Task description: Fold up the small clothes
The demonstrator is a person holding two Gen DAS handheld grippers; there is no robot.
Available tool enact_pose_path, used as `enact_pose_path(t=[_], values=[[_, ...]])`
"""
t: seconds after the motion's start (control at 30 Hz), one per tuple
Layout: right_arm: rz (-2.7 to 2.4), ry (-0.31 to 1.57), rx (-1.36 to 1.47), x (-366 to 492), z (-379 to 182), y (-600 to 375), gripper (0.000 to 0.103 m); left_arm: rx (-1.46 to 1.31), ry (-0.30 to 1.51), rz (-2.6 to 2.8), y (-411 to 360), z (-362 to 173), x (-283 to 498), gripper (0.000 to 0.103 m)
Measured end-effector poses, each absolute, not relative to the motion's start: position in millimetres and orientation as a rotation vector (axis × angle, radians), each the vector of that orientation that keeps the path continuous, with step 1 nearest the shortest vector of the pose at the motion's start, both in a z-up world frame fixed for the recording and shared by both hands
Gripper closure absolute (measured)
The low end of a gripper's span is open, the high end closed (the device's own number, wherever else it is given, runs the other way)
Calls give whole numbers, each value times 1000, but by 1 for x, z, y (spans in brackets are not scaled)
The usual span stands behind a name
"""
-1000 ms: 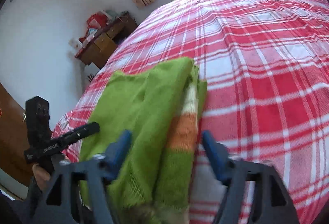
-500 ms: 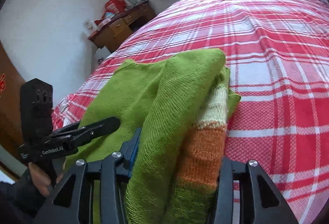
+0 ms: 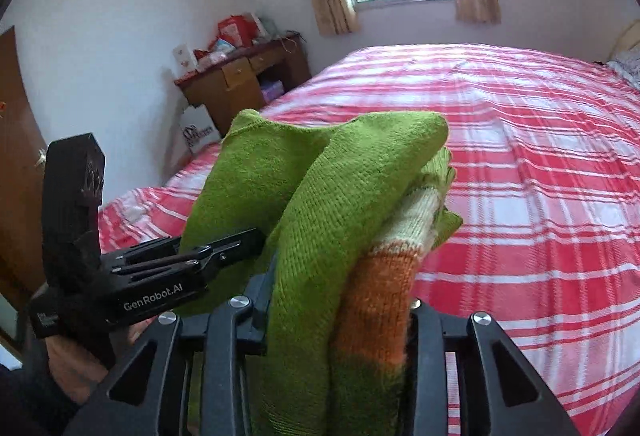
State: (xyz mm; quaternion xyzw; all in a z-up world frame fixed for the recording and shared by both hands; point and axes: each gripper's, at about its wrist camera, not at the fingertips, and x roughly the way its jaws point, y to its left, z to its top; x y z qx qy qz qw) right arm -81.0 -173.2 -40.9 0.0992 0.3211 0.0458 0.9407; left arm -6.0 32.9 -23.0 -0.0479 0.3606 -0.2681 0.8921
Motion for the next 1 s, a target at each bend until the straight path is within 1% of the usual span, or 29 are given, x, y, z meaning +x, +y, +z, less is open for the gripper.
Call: enact_pose_path(t=[0.17,0.4,0.57,0.7,0.83,1.0], values=[[184,645,225,-62,-30,-137,66,-128,727,-457,77,-11,-2,66],[310,640,174,-29,-25,-66,67,-208,709,-315,145,-12,8,66],[398,636,159,-3,-25,-21,67,-198,681,-214,183,-8,20,66],[443,603,130,20,-25,11,67,-166,660,-156,201,-6,37,66],[457,552,108,51,-30,25,67,-142,640,-115,206,-10,73,66],[393,529,47,101,-56,31,67,-110,660,-63,210,-43,123,66]])
